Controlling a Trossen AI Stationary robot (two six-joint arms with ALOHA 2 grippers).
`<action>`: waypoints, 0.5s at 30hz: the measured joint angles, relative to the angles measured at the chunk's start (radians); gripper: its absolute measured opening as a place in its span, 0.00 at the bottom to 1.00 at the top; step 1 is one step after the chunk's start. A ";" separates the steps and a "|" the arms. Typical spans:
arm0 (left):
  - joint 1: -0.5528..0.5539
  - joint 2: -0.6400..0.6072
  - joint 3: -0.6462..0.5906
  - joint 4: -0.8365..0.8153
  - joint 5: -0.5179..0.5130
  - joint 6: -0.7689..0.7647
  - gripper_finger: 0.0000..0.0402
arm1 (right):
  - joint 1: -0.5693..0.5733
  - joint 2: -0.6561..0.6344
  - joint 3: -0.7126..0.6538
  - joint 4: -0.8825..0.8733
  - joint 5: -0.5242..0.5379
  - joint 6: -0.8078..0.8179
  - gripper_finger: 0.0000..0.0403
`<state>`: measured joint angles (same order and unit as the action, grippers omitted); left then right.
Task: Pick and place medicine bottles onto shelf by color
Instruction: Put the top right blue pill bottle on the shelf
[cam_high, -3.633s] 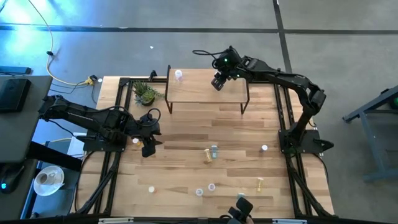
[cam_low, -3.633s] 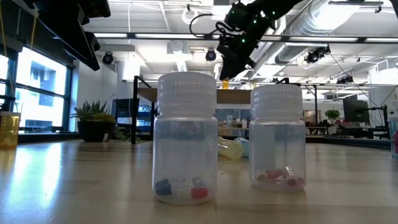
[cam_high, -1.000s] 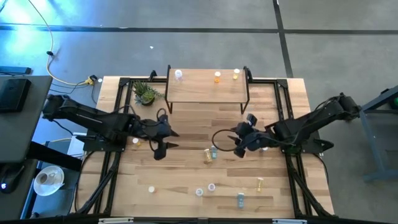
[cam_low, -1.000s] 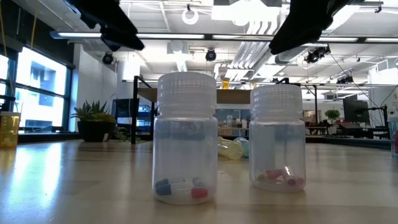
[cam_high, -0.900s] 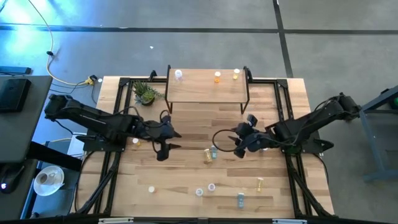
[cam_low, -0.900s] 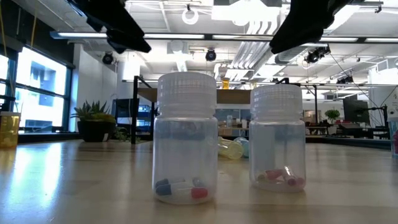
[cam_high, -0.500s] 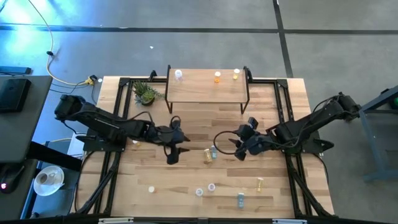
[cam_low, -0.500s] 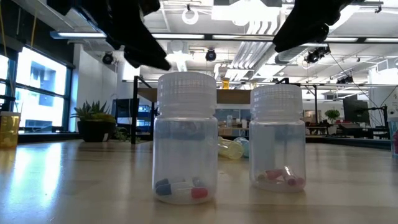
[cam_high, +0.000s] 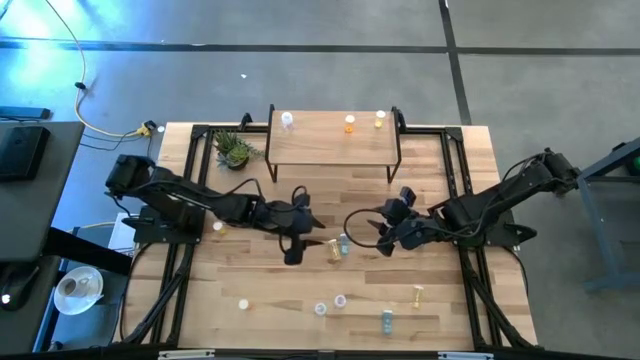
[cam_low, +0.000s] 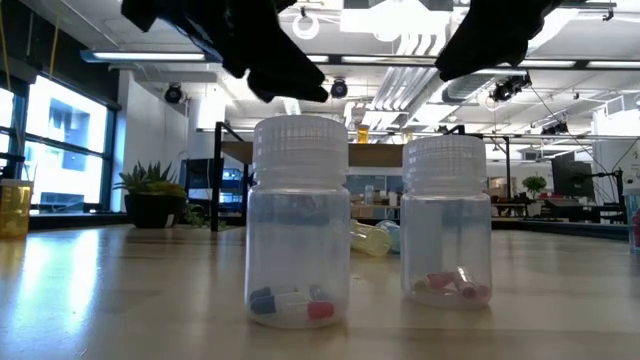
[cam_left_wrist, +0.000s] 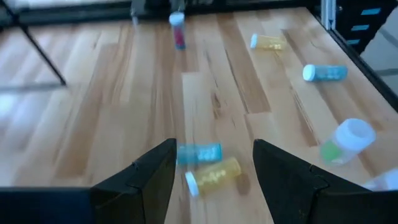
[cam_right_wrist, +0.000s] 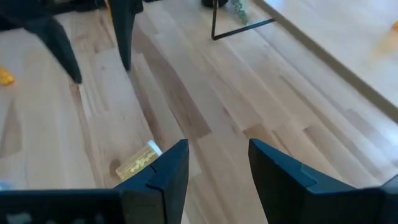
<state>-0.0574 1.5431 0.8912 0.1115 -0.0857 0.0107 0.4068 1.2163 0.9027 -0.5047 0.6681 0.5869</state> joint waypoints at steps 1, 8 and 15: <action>0.000 0.010 0.012 0.015 0.000 0.019 0.50 | 0.000 0.000 0.007 0.000 0.004 0.000 0.39; 0.000 0.029 0.061 -0.028 -0.005 0.045 0.50 | 0.029 0.000 0.063 -0.093 0.024 0.068 0.39; 0.000 -0.023 0.113 -0.204 -0.042 0.029 0.50 | 0.058 0.000 0.111 -0.449 0.018 0.423 0.39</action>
<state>-0.0574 1.5201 1.0040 -0.0927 -0.1279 0.0396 0.4645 1.2160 1.0142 -0.9534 0.6864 1.0101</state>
